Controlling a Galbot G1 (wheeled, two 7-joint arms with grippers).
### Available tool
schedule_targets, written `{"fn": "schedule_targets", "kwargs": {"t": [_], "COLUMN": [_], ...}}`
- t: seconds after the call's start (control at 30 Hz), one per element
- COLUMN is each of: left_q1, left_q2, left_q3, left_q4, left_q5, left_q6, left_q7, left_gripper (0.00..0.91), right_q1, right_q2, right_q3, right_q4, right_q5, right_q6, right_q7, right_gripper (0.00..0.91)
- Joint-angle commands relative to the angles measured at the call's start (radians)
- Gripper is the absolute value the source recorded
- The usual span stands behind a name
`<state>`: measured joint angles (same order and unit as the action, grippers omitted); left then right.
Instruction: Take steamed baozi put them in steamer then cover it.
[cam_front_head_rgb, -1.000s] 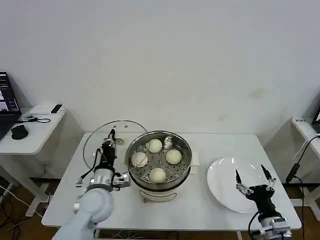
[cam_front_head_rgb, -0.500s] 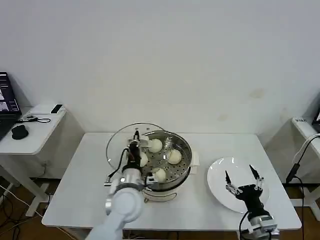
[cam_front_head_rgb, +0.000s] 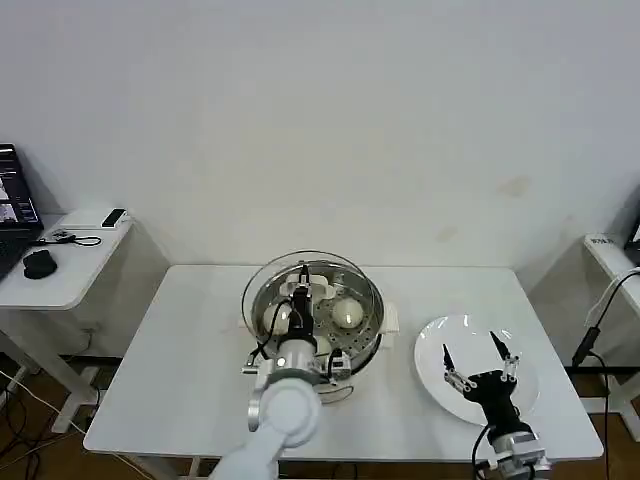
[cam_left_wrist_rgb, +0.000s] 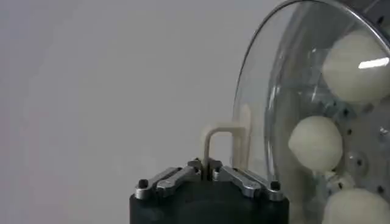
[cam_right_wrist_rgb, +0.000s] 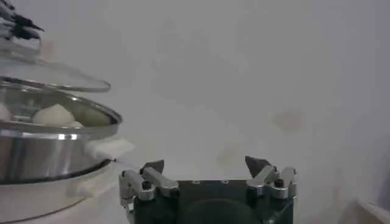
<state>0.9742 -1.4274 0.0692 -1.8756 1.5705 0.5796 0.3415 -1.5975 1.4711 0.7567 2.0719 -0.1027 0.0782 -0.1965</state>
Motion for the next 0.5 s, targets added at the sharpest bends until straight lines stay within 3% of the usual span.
{"fn": "schedule_targets", "kwargs": {"t": [0.03, 0.5], "left_q1": [0.002, 0.006], "left_q2": [-0.034, -0.041], "left_q3": [0.020, 0.025], "left_q4": [0.034, 0.058], "left_q5": [0.036, 0.036], "left_q6": [0.000, -0.005], "left_q7": [0.011, 0.003], "left_gripper": [0.000, 0.000], "right_q1": [0.002, -0.001], "right_q2": [-0.001, -0.004], "right_q3": [-0.009, -0.009], "right_q4": [-0.002, -0.006], "right_q5": [-0.006, -0.011], "right_q6": [-0.001, 0.001], "right_q7": [0.000, -0.002], "right_gripper": [0.907, 0.907]}}
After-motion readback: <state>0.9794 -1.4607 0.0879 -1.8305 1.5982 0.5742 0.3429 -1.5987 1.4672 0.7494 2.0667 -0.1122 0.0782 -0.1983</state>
